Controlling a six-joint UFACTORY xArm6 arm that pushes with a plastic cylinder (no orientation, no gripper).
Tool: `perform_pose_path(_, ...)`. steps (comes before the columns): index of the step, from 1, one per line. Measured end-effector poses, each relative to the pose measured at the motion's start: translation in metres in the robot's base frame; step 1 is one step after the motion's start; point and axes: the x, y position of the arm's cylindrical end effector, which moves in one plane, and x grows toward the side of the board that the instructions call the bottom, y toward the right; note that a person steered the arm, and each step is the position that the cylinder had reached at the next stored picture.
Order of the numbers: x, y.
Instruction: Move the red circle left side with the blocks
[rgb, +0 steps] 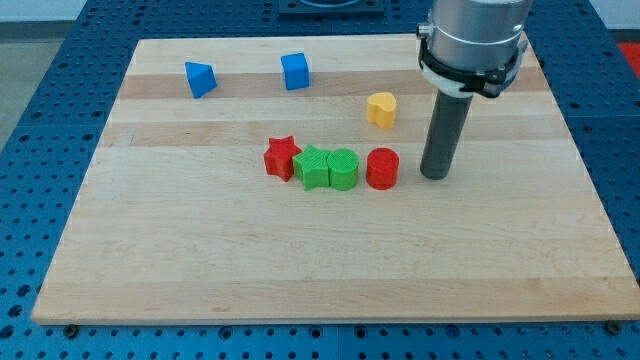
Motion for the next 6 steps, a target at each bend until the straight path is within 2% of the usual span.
perform_pose_path(2,0.0,-0.012)
perform_pose_path(5,0.0,-0.089)
perform_pose_path(6,0.0,-0.092)
